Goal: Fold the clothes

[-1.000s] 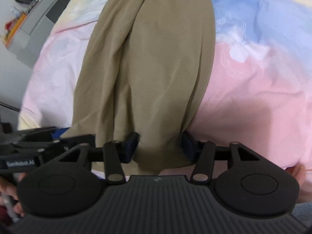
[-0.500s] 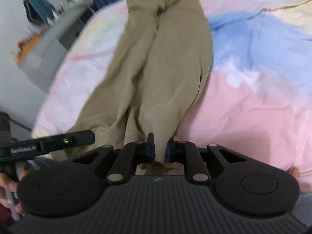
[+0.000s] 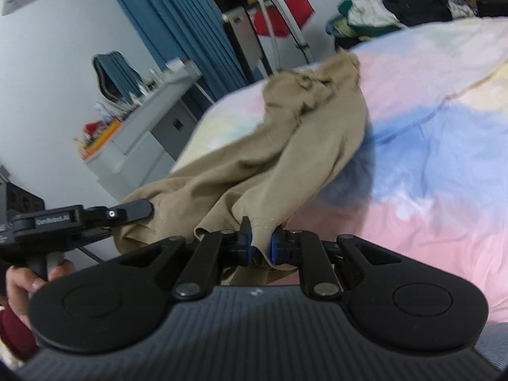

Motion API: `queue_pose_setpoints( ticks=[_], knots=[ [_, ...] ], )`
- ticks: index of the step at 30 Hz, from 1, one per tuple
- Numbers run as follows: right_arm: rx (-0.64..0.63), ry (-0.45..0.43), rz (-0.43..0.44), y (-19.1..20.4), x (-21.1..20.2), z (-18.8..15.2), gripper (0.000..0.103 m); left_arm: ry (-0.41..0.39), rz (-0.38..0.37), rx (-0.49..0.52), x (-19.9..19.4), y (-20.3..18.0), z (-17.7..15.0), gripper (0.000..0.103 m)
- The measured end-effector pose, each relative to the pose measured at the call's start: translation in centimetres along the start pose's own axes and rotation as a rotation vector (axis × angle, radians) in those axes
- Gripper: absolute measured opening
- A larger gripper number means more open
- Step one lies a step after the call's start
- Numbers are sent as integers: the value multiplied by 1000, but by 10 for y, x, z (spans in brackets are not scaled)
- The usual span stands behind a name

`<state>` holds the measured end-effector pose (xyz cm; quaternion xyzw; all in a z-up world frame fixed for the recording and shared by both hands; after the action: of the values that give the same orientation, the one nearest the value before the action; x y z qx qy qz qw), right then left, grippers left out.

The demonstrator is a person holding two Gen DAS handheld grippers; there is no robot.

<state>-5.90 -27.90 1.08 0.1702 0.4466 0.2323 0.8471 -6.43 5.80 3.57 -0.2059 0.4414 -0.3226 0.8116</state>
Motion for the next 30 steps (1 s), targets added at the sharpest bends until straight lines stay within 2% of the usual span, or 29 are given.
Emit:
queue_pose_setpoints(
  ticks=[4,8,12,16,18,21,24,30],
  knots=[
    [-42,-23,24,12,-21,-10,14,6,-27,14,-23,-16,-16,5],
    [-80,-9,39,20,-34,-37,14,31,-41,31,-41,-27,-46,5],
    [-78,2,62,23,-44,-59,14,74,-73,29,-51,-27,-78,5],
    [-65,10,85,23,-51,-76,14,69,-72,12,-54,-20,-91,5],
    [-57,10,95,23,-53,-80,14,56,-70,10,-54,-18,-85,5],
    [-30,-16,93,20,-48,-68,14,35,-63,10,-52,-14,-76,5],
    [-10,-56,82,19,-42,-51,14,-4,-42,40,-47,-16,-48,6],
    [23,-122,-16,11,-10,23,14,-95,6,95,-14,-12,26,6]
  ],
)
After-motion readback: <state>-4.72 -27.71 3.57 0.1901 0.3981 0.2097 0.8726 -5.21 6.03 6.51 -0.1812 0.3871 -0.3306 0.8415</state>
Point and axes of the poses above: each gripper's, at about its wrist camera, not at the fingertips, and x roughly the way its jaws point, y to its left, z to its top, the point moved 3 cm from there along x, roughly the way its jaws point, and after that the axes turned 14 degrees about y, right-handed, at the moved point
